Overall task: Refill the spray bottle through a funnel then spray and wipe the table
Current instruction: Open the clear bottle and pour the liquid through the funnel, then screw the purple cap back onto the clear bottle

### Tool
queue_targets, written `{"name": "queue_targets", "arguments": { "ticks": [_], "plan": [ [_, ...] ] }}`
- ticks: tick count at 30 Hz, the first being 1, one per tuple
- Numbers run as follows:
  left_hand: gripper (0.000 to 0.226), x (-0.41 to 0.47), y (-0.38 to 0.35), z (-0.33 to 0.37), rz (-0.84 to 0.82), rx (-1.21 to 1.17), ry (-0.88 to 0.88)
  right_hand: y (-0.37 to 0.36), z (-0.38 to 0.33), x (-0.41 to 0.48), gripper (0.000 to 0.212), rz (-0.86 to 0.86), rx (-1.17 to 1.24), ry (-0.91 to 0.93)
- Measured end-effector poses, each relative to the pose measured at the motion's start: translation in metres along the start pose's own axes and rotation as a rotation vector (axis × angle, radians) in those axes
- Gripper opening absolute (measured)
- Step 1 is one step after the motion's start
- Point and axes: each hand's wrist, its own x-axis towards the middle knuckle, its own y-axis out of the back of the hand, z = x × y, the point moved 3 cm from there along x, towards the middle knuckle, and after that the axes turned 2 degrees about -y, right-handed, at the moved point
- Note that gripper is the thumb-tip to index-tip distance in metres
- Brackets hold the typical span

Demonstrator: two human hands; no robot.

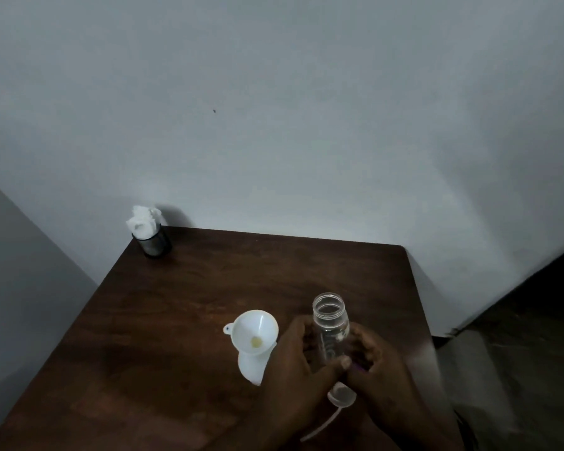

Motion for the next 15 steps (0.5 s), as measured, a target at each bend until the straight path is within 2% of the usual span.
{"name": "queue_targets", "arguments": {
  "ticks": [3, 6, 9, 12, 15],
  "plan": [
    [0.039, 0.003, -0.010, 0.002, 0.012, 0.017, 0.008, 0.000, 0.005, -0.005, 0.042, 0.001, 0.037, 0.015],
    [0.039, 0.006, -0.017, -0.002, 0.032, 0.016, 0.004, 0.009, 0.014, -0.004, 0.054, -0.100, 0.040, 0.015],
    [0.039, 0.010, -0.020, -0.007, 0.069, 0.056, -0.008, 0.034, 0.032, 0.011, 0.064, -0.240, -0.227, 0.055],
    [0.042, 0.016, -0.019, -0.012, 0.096, 0.112, -0.027, 0.059, 0.061, 0.036, 0.053, -0.148, -0.700, 0.166],
    [0.045, 0.018, -0.021, -0.017, 0.108, 0.146, -0.024, 0.058, 0.093, 0.061, 0.051, -0.164, -0.866, 0.138]
  ]
}}
